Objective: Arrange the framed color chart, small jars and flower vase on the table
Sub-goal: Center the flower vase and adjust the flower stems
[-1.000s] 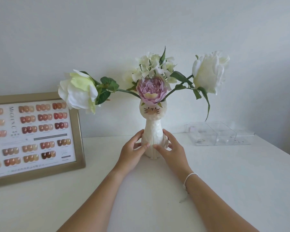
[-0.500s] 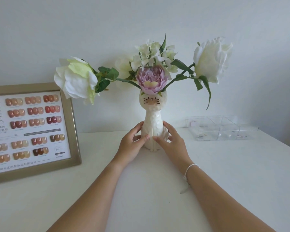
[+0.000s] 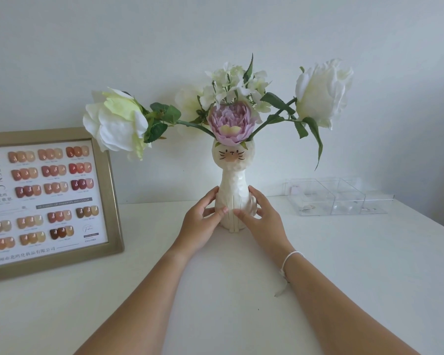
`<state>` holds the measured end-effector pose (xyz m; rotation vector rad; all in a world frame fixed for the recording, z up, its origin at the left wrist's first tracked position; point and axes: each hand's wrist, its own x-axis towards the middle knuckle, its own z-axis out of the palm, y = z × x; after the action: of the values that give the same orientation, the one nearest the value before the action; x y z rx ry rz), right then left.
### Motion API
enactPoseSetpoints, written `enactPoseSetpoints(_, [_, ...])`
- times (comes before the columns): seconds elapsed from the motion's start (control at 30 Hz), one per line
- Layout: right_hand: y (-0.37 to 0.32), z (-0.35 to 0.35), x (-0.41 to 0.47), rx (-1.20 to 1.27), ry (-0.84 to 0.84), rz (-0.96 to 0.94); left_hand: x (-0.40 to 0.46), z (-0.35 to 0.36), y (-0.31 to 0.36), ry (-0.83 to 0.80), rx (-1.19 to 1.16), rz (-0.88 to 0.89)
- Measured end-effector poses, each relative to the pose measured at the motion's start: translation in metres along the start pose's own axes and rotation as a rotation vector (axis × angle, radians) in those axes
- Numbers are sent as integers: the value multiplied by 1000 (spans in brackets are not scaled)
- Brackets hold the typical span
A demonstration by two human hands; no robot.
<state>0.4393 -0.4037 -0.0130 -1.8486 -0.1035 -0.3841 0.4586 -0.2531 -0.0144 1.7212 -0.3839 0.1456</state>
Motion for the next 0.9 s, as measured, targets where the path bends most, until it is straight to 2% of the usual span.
enactPoseSetpoints(0.13, [-4, -2, -5, 34, 23, -22, -5, 0, 2, 57, 5, 1])
enactPoseSetpoints(0.27, [-17, -12, -12, 105, 121, -59, -13, -7, 19, 173, -22, 51])
enactPoseSetpoints(0.47, [-54, -37, -21, 436, 338, -84, -22, -16, 61, 396, -528, 48])
enactPoseSetpoints(0.63, [-89, -57, -25, 595, 454, -150, -26, -21, 87, 494, -628, 100])
enactPoseSetpoints(0.9, [-124, -66, -24, 676, 437, -169, -33, -36, 125, 571, -730, 212])
